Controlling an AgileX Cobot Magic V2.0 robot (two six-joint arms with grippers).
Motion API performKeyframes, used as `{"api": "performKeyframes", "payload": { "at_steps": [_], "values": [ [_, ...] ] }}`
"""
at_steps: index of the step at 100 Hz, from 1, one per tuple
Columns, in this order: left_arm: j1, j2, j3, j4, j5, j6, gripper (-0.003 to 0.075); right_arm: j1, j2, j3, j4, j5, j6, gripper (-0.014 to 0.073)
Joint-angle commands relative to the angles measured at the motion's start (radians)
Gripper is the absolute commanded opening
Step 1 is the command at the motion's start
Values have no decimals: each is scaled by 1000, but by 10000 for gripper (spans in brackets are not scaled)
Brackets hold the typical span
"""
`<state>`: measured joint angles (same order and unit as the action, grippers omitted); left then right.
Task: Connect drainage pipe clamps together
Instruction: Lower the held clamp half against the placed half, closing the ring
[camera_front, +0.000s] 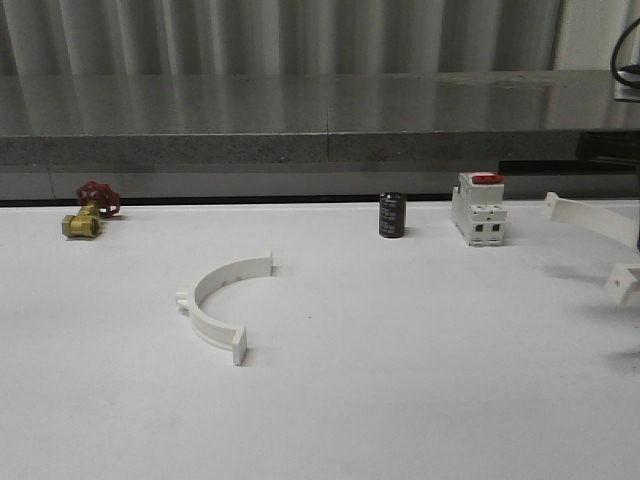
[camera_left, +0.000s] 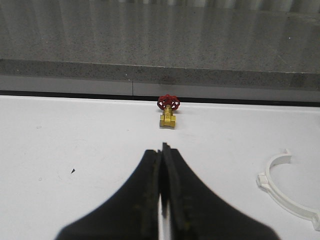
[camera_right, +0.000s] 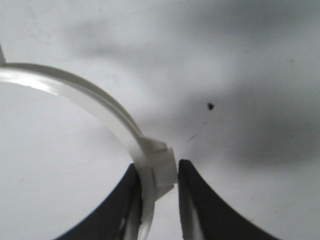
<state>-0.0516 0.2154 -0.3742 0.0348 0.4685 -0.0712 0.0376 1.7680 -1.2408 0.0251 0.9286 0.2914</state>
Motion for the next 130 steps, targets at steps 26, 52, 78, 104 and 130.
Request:
{"api": "performKeyframes", "payload": {
  "at_steps": [26,52,78,104,130],
  "values": [
    [1,9,-28,-7,-69,1,-21,267,-71,-28,27,14,196,17],
    [1,9,-28,-7,-69,1,-21,402,1,-144,10,6,316,17],
    [1,9,-28,-7,-69,1,-21,522,143,-327,-91,46,507,17],
    [1,9,-28,-7,-69,1,-21,585,248,-411,-111,51,566,17],
    [1,9,-28,-7,-69,1,-21,599,306,-457,-111,51,619,17]
  ]
}}
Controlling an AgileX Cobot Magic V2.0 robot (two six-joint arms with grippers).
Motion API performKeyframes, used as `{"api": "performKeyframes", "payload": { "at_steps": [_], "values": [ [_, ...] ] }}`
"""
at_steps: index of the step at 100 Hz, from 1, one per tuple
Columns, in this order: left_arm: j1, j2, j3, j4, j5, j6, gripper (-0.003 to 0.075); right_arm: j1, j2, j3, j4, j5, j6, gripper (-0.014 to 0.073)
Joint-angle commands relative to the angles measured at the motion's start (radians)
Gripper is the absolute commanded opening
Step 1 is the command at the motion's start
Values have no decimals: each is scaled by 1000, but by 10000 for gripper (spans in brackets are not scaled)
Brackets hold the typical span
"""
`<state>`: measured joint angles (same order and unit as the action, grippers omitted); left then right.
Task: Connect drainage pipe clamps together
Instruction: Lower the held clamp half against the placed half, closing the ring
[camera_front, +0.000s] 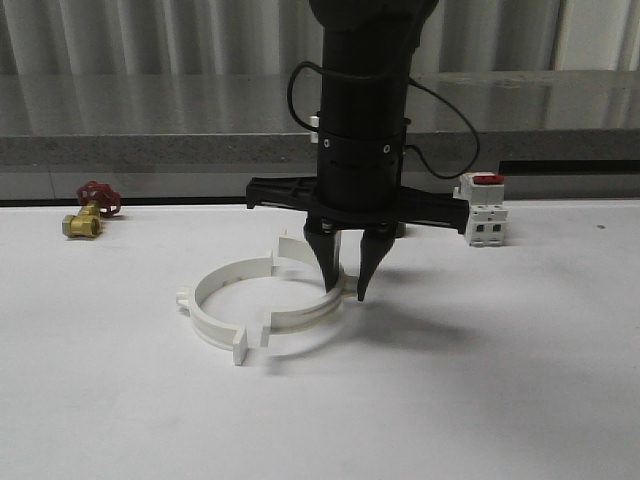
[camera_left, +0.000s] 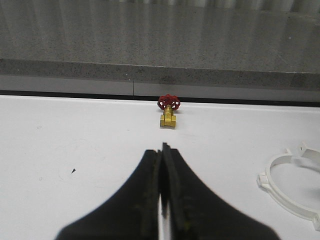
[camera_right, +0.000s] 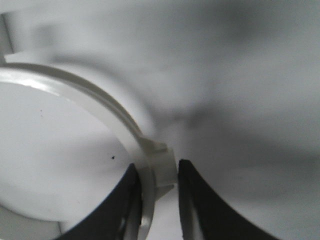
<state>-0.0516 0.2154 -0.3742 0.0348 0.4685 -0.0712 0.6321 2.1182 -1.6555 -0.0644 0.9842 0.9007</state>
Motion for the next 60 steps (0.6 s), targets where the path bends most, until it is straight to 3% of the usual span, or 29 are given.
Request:
{"api": "performKeyframes", "payload": {
  "at_steps": [1,52,60],
  "values": [
    [1,9,-28,-7,-69,1,-21,5,-44,-42,-22,-5,10,17],
    [1,9,-28,-7,-69,1,-21,10,-25,-42,-17,-19,15,19],
    [1,9,-28,-7,-69,1,-21,10,-25,-42,-15,-28,15,52]
  ]
}}
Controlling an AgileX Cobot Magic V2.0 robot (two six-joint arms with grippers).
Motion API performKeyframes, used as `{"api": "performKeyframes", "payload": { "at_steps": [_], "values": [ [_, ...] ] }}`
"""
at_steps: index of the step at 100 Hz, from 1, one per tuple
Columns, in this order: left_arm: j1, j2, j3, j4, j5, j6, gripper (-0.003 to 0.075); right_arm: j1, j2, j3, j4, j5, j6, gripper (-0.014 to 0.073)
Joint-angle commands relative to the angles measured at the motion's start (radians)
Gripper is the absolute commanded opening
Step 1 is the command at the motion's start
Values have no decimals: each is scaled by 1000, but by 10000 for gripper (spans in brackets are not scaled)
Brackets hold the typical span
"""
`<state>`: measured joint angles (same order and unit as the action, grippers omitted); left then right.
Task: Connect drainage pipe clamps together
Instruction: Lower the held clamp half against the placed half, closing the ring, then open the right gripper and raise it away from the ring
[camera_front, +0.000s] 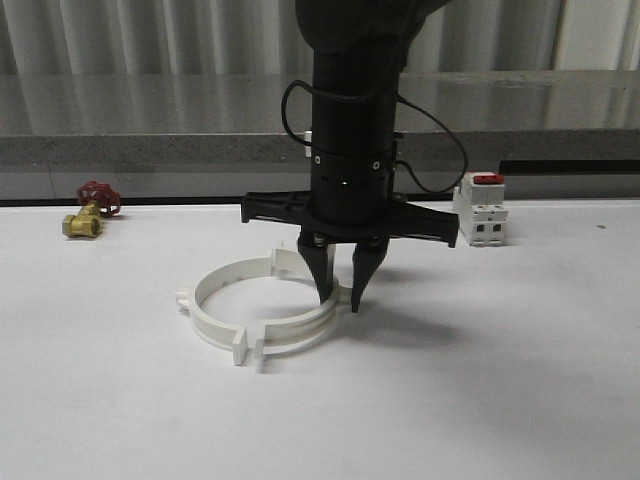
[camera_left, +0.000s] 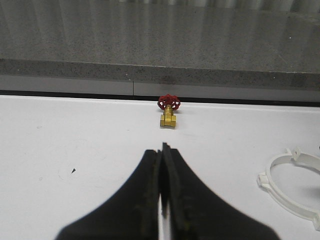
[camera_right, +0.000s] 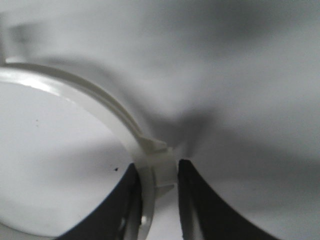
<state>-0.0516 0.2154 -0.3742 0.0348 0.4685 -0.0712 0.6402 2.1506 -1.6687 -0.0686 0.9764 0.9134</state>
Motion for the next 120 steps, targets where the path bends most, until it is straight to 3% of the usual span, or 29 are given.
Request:
{"api": "performKeyframes", "payload": {
  "at_steps": [1,28,48,63,86,95,111,117,120],
  "values": [
    [1,9,-28,-7,-69,1,-21,2,-58,-29,-10,-21,2,62],
    [1,9,-28,-7,-69,1,-21,2,-58,-29,-3,-42,2,378],
    [1,9,-28,-7,-69,1,-21,3,-80,-29,-3,-54,-19,383],
    [1,9,-28,-7,-69,1,-21,3,-125,-27,-3,-38,-240,383],
    [1,9,-28,-7,-69,1,-21,-6,-209,-23,47,70,-732,381],
    [1,9,-28,-7,-69,1,-21,-19,-244,-18,69,106,-838,315],
    [1,9,-28,-7,-69,1,-21,-60,-330,52,69,106,-847,15],
    [1,9,-28,-7,-69,1,-21,-76,-363,86,60,105,-847,-67],
    [1,9,-28,-7,-69,1,-21,-85,-384,105,58,100,-847,-65]
  ]
}}
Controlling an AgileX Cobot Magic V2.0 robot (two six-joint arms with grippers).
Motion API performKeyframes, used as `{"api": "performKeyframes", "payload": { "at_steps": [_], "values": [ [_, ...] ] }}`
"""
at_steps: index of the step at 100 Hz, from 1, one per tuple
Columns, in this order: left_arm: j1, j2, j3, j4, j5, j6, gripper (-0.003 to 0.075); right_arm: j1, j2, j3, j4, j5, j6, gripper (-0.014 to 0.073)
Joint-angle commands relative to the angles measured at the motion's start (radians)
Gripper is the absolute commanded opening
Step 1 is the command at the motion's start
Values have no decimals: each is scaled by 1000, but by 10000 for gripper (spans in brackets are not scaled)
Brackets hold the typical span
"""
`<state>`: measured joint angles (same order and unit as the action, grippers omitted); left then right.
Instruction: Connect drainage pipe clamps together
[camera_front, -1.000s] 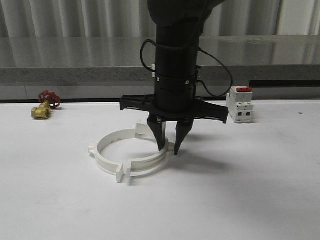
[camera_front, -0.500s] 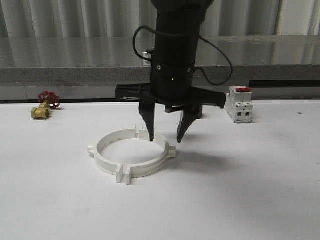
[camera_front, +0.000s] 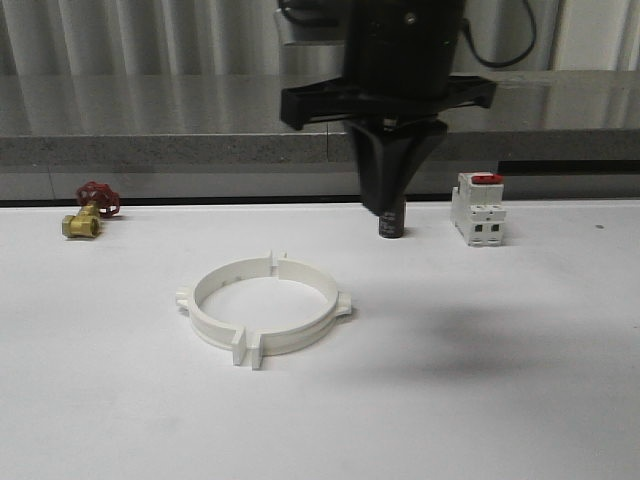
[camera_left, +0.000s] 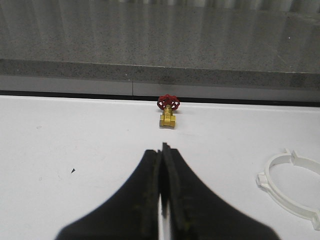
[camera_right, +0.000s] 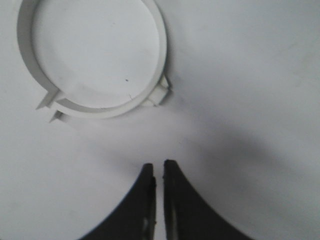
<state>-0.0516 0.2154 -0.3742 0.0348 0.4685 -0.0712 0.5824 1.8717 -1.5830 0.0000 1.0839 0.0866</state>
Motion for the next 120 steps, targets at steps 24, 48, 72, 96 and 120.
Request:
{"api": "performKeyframes", "payload": {
  "at_steps": [24,48,72,96,120],
  "values": [
    [1,9,-28,-7,-69,1,-21,-126,-265,185,-15,-59,-17,-67],
    [1,9,-28,-7,-69,1,-21,-262,-445,363,-15,-153,44,-67],
    [1,9,-28,-7,-69,1,-21,-403,-616,523,-15,-203,69,-67],
    [1,9,-28,-7,-69,1,-21,-529,-813,666,-15,-265,70,-67],
    [1,9,-28,-7,-69,1,-21,-568,-1024,784,-52,-329,70,-67]
  ]
}}
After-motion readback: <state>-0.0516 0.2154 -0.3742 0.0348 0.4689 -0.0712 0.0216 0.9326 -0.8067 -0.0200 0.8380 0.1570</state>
